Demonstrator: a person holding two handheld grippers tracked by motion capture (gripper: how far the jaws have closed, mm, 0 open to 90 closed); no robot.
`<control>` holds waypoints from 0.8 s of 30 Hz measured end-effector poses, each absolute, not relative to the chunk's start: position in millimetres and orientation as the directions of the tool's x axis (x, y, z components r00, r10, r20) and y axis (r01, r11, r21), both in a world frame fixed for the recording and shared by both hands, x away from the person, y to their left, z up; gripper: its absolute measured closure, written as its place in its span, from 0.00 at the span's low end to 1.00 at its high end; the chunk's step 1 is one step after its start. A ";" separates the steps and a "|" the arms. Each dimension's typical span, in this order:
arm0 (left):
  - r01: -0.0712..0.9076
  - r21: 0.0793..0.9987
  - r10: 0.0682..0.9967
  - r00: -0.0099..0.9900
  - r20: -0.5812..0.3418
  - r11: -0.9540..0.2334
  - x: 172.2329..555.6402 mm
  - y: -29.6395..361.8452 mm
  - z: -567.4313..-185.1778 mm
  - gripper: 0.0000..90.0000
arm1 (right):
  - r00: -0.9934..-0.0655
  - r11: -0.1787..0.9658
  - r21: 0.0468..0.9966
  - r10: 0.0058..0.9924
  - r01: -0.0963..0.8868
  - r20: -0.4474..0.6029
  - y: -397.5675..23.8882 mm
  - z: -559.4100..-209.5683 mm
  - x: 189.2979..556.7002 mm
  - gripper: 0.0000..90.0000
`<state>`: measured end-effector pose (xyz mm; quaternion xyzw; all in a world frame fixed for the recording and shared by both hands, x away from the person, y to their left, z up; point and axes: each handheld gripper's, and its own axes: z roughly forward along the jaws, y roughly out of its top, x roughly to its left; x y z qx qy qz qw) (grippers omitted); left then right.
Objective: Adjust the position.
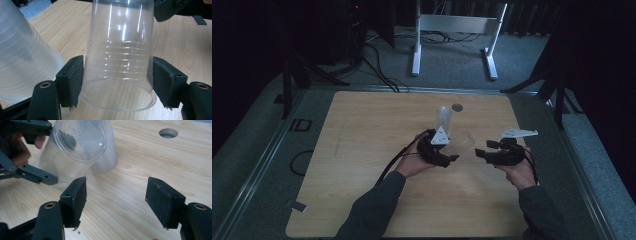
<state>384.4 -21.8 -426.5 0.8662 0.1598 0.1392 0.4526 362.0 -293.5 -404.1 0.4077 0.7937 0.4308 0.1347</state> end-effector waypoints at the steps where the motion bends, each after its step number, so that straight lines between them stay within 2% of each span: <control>1: 0.148 0.826 0.397 0.912 0.098 -0.544 384.5 -21.5 -426.6 0.34 | -0.633 0.306 0.792 0.764 0.529 0.127 -293.2 -403.5 362.0 0.38; 11: 0.161 0.820 0.375 0.924 0.070 -0.549 385.5 -17.1 -425.5 0.35 | -0.673 0.434 0.748 0.739 0.502 0.023 -291.3 -398.2 362.5 0.44; 24: 0.141 0.801 0.326 0.943 0.071 -0.582 382.0 -15.0 -419.0 0.35 | -0.736 0.555 0.697 0.674 0.454 -0.058 -285.5 -388.7 363.5 0.45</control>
